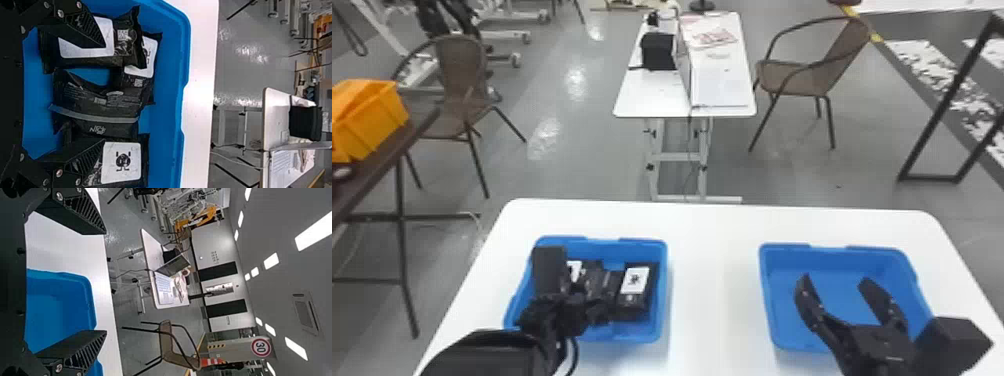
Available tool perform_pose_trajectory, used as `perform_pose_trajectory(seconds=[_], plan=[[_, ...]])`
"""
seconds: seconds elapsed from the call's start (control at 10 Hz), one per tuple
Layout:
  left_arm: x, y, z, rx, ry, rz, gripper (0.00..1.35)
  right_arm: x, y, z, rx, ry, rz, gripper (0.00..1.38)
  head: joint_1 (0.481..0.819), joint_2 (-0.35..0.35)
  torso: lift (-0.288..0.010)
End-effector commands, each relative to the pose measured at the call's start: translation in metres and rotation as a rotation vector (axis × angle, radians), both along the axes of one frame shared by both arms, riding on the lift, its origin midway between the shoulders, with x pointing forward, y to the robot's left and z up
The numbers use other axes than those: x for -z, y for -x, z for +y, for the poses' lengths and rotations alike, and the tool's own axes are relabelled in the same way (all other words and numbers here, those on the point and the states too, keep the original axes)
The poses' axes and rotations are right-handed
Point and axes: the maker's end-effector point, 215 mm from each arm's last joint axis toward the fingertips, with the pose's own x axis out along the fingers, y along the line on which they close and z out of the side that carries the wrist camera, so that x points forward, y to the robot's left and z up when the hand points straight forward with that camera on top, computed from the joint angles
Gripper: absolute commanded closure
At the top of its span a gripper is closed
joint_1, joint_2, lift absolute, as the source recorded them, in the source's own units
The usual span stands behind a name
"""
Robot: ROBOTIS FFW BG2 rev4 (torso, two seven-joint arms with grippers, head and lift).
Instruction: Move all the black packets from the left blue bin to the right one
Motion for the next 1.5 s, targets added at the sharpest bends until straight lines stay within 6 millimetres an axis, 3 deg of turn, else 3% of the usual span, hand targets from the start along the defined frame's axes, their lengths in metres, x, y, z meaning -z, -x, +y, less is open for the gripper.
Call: perform_pose_trajectory(seconds=[0.0,0.3,0.4,0.5,0.7,0.8,1.0,1.3,1.4], plan=[[0.016,0.0,0.002,0.008,-0.006,0.06,0.19,0.001,0.0,0.002,-0.003,-0.005,0.002,0.12,0.695,0.062,0.0],[0.04,-0.009,-0.001,0.038,-0.013,0.124,0.24,0.005,0.001,0.003,-0.005,-0.013,0.009,0.12,0.695,0.065,0.0],[0.047,-0.017,-0.008,0.089,0.028,0.122,0.45,0.004,0.0,0.003,-0.006,-0.015,0.006,0.12,0.695,0.065,0.0],[0.055,-0.018,-0.018,0.137,0.105,0.143,0.82,0.004,-0.001,0.003,-0.007,-0.015,0.007,0.12,0.695,0.056,0.0],[0.058,-0.017,-0.023,0.193,0.113,0.148,1.01,0.006,0.0,0.006,-0.011,-0.023,0.011,0.12,0.695,0.035,0.0],[0.055,-0.018,-0.026,0.223,0.116,0.134,1.22,0.006,-0.001,0.005,-0.009,-0.024,0.011,0.12,0.695,0.037,0.0],[0.03,-0.02,-0.035,0.301,0.14,0.071,1.2,0.006,0.0,0.005,-0.01,-0.026,0.012,0.12,0.695,0.029,0.0],[-0.048,-0.001,-0.044,0.38,0.166,-0.101,1.2,0.005,-0.004,0.01,-0.029,-0.042,0.012,0.12,0.695,0.02,0.0],[-0.068,0.001,-0.058,0.432,0.18,-0.142,1.2,0.003,-0.008,0.017,-0.052,-0.06,0.01,0.12,0.695,0.018,0.0]])
